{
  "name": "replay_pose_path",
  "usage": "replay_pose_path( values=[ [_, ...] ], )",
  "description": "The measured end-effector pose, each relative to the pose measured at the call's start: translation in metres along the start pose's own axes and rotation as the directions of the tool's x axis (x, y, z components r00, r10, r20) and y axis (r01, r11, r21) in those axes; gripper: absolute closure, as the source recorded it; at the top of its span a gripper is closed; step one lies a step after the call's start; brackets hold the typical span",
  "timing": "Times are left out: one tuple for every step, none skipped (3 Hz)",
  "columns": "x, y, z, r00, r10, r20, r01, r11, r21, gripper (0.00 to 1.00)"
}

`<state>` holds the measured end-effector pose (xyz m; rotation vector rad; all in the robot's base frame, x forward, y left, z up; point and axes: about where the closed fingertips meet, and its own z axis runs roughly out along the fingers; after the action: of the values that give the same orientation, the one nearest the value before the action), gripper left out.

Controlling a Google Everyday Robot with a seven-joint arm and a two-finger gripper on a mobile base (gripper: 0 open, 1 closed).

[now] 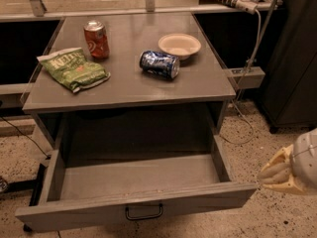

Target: Close top drawer

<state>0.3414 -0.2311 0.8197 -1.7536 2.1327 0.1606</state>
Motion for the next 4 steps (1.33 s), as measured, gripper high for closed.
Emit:
replay_pose_path(
  values=[
    [-0.001, 0.001, -0.003, 1.000, -0.003, 0.000, 0.003, 1.0000, -0.007, 1.00],
    [-0.004, 0.008, 0.019, 0.999, 0.001, 0.053, 0.000, 0.9998, -0.021, 1.00],
    [-0.008, 0.022, 0.064, 0.988, 0.031, 0.150, -0.022, 0.9980, -0.058, 1.00],
    [-0.013, 0.031, 0.101, 0.966, 0.059, 0.252, -0.043, 0.9966, -0.071, 1.00]
  ],
)
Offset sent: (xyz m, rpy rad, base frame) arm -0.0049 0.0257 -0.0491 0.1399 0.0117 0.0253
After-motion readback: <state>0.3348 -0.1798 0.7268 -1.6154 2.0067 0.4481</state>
